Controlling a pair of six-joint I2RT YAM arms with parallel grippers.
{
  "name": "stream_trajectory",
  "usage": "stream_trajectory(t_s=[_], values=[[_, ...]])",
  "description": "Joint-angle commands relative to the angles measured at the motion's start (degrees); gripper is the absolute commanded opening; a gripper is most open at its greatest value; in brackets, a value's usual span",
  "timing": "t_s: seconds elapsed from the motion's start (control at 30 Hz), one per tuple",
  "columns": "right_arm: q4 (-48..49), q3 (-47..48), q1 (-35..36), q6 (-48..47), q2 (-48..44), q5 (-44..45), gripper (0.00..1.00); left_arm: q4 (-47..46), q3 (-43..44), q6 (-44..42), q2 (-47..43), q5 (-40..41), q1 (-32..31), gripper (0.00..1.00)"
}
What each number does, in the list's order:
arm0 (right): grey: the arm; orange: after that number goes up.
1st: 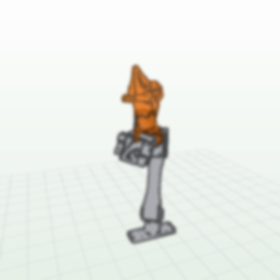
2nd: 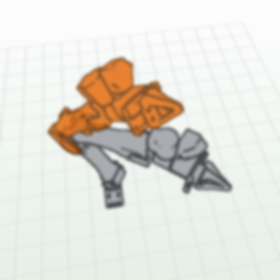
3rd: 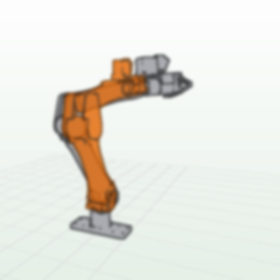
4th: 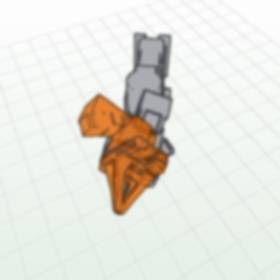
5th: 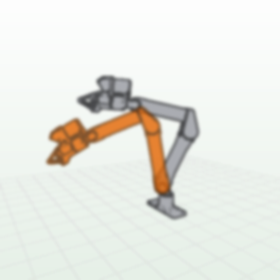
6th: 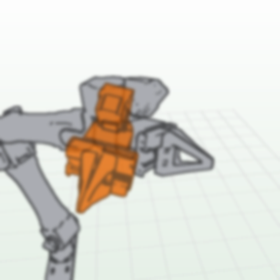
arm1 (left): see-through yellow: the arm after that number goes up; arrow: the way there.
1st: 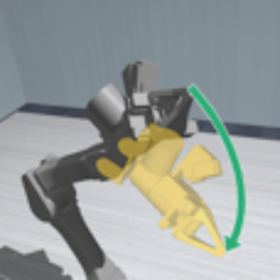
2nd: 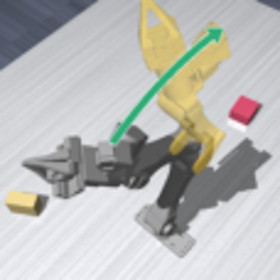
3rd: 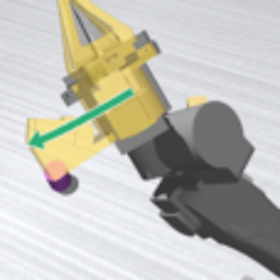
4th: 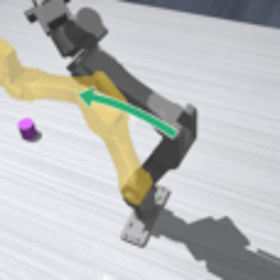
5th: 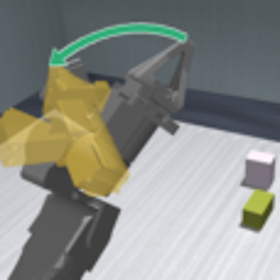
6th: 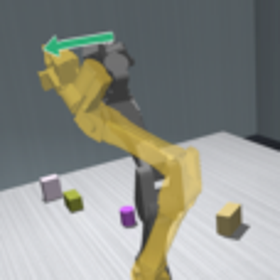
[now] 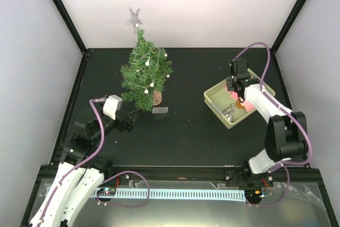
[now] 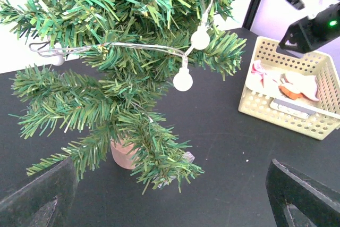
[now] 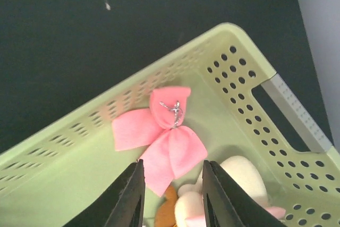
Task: Decorate the small christmas tree
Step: Pick up the decoration item from the storage box.
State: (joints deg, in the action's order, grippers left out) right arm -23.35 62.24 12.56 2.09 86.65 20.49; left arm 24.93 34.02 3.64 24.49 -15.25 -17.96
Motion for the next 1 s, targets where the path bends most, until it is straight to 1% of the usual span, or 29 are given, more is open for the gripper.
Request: stream_trajectory(t_s=[0.0,0.07,0.23,0.37,0.57,0.67,0.83,0.87,0.97], values=[[1.16,2.98,-3.44,-1.38,5.15,-0.38,0.32,-1.03,0.39,-0.79,-0.51,-1.06,-0.15,0.99],[1.21,4.17,-4.84,-2.38,7.88,-0.68,0.35,-0.97,0.43,-0.94,-0.52,-1.12,-0.38,0.99],[-6.31,8.58,-5.99,-2.28,13.26,2.41,0.35,-0.96,0.49,-1.34,-0.67,-1.03,-0.7,0.99],[-8.52,7.53,-5.97,0.63,14.18,2.75,0.36,-1.15,0.52,-1.53,-0.87,-0.49,-0.77,0.99],[-11.58,7.32,-6.05,3.19,18.42,4.77,0.38,-1.05,0.52,-1.62,-0.8,-0.39,-1.19,0.99],[-12.05,6.75,-6.14,5.29,20.0,6.13,0.42,-1.05,0.52,-1.7,-0.71,-0.21,-1.36,0.99],[-12.38,5.74,-7.12,7.34,21.19,7.32,0.43,-0.95,0.52,-1.79,-0.66,0.12,-1.47,0.99],[-12.24,5.52,-7.33,7.58,21.08,7.4,0.42,-0.97,0.52,-1.84,-0.63,0.2,-1.47,0.99],[-11.68,4.32,-7.44,7.79,19.34,8.8,0.3,-0.89,0.52,-1.88,-0.52,0.59,-1.48,0.99]])
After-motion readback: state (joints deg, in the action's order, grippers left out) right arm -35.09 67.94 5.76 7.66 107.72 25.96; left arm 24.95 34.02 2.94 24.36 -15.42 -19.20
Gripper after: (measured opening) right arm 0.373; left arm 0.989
